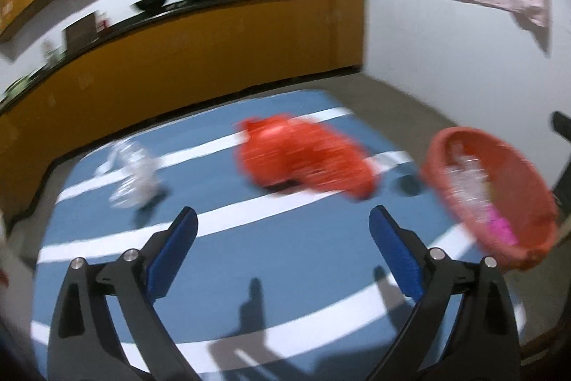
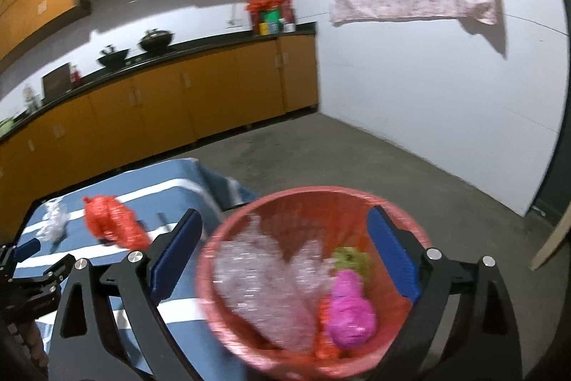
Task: Collect trash
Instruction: 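Grasp the clear plastic bag with the left tool while the right tool grasps the red bag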
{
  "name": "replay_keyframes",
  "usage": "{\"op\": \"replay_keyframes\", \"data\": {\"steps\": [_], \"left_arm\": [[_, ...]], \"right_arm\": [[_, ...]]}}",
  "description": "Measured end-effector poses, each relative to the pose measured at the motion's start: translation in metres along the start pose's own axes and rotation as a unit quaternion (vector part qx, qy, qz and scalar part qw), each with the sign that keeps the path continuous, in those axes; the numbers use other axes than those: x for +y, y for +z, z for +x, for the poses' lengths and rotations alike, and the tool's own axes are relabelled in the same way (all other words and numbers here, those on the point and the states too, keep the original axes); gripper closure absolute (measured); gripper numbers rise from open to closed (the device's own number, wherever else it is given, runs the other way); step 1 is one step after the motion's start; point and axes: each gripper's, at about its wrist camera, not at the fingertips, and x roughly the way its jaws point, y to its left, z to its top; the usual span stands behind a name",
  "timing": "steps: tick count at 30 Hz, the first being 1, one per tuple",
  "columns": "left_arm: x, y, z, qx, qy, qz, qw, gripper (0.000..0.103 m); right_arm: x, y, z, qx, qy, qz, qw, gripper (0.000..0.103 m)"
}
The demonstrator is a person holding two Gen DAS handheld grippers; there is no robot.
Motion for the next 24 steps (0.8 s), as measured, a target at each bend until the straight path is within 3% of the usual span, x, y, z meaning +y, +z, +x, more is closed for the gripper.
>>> {"op": "replay_keyframes", "data": {"steps": [4,10,15,24], "left_arm": [[0.061,-0.010,0.005,0.017,0.054,-0.048,0.9972,0.008],[0.121,-0.019,0.004,0.024,0.098,-0.090,0.9909,0.008],[0.157,-0.004,0.018,0.027,0.089,-0.133,0.9867,0.008],[0.166,0.037,0.075,0.057,0.072,-0.148,0.9847,0.008]], "right_arm": [[0.031,-0.003,0.013,0.016,0.033,-0.018,0.999,0.010],[0.075,-0.007,0.036,0.041,0.074,-0.041,0.996,0.010],[0.116,-0.013,0.059,0.058,0.091,-0.068,0.992,0.010],[0.167,-0.011,0.119,0.099,0.123,-0.096,0.983,0.010]]}}
